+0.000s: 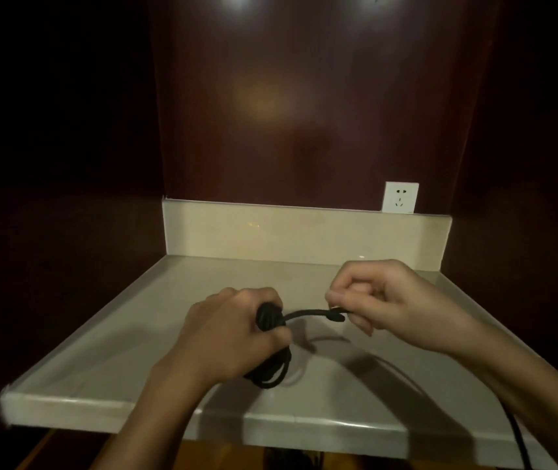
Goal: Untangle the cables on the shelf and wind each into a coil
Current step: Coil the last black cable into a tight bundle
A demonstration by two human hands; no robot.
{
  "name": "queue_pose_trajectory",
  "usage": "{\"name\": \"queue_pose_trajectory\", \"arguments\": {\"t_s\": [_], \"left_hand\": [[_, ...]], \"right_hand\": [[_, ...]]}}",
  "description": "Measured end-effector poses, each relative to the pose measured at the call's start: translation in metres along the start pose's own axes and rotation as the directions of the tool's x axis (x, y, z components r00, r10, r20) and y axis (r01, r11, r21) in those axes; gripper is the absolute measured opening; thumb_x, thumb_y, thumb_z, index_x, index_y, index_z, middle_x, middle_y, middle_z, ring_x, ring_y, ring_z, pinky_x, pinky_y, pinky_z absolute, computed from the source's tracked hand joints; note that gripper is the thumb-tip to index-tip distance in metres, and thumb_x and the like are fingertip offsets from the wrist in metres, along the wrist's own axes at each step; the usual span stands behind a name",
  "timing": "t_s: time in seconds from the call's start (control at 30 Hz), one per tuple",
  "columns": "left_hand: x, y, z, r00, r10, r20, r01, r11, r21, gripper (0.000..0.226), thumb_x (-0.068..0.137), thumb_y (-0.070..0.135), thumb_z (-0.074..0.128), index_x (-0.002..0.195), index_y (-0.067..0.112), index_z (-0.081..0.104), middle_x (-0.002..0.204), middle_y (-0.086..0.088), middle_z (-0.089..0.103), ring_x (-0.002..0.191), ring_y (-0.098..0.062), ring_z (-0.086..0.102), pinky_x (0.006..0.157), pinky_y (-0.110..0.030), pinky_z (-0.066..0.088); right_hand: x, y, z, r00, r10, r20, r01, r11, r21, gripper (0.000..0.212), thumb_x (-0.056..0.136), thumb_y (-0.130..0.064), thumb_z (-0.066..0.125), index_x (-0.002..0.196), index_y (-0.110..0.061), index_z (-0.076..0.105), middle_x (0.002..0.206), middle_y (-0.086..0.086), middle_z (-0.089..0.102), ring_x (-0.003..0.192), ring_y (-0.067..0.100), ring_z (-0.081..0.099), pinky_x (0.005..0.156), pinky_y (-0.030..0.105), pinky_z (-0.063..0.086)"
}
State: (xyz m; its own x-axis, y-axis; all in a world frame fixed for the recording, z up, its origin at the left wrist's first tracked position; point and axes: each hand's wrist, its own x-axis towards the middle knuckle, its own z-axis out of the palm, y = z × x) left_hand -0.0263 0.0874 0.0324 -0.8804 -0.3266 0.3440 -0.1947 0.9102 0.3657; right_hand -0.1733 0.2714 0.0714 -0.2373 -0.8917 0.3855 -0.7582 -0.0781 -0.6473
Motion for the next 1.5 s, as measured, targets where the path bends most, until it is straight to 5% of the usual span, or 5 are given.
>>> {"name": "queue_pose_trajectory", "arguments": {"t_s": [0.23, 0.4, 0.73, 1.17, 1.5], "left_hand": [[-0.003, 0.006, -0.010, 0.978, 0.125, 0.169, -0.092, 0.978, -0.189, 0.016, 0.087, 0.038, 0.067, 0.103, 0.036, 0.065, 0.087, 0.011, 0.070, 0.083, -0.006, 0.067, 0.070, -0.025, 0.051], [-0.008, 0.020, -0.014, 0.902, 0.344, 0.259, -0.079, 0.723, -0.686, 0.021, 0.094, 0.004, 0.066, 0.113, 0.012, 0.067, 0.095, -0.006, 0.072, 0.090, -0.017, 0.071, 0.075, -0.029, 0.055], [0.000, 0.036, -0.003, 0.991, 0.133, 0.007, 0.011, -0.027, -1.000, 0.054, 0.059, 0.038, 0.082, 0.106, 0.012, 0.077, 0.107, -0.015, 0.073, 0.100, -0.029, 0.071, 0.080, -0.030, 0.058], [-0.004, 0.060, -0.021, 0.950, -0.194, 0.244, 0.022, -0.739, -0.673, 0.028, 0.081, 0.016, 0.062, 0.056, 0.003, 0.065, 0.065, -0.007, 0.062, 0.050, -0.019, 0.060, 0.048, -0.028, 0.050], [0.000, 0.060, -0.008, 0.989, -0.144, 0.031, 0.002, -0.201, -0.980, 0.041, 0.091, 0.029, 0.045, 0.075, 0.019, 0.082, 0.083, -0.001, 0.074, 0.074, -0.009, 0.069, 0.062, -0.021, 0.054]], "right_hand": [[0.012, 0.007, -0.016, 0.989, 0.132, 0.072, -0.138, 0.987, 0.081, 0.011, 0.094, -0.016, 0.064, 0.094, -0.007, 0.068, 0.054, -0.005, 0.049, 0.053, 0.008, 0.039, 0.055, 0.021, 0.032], [0.012, 0.015, -0.012, 0.982, 0.167, 0.085, -0.181, 0.963, 0.199, 0.026, 0.092, -0.033, 0.055, 0.091, -0.008, 0.064, 0.055, 0.006, 0.041, 0.048, 0.012, 0.030, 0.044, 0.016, 0.024], [0.003, 0.023, 0.066, 0.927, 0.063, -0.369, 0.098, 0.911, 0.402, 0.026, 0.096, -0.032, 0.049, 0.097, -0.010, 0.062, 0.090, 0.021, 0.063, 0.084, 0.027, 0.064, 0.078, 0.051, 0.051], [-0.001, 0.034, 0.073, 0.772, -0.444, -0.455, 0.085, 0.782, -0.617, 0.031, 0.102, -0.033, 0.046, 0.081, -0.015, 0.060, 0.070, -0.004, 0.058, 0.055, 0.018, 0.054, 0.048, 0.036, 0.046], [-0.002, 0.025, 0.074, 0.755, -0.285, -0.590, 0.017, 0.908, -0.418, 0.030, 0.098, -0.036, 0.048, 0.080, -0.016, 0.062, 0.054, -0.005, 0.049, 0.047, 0.016, 0.046, 0.045, 0.037, 0.038]]}}
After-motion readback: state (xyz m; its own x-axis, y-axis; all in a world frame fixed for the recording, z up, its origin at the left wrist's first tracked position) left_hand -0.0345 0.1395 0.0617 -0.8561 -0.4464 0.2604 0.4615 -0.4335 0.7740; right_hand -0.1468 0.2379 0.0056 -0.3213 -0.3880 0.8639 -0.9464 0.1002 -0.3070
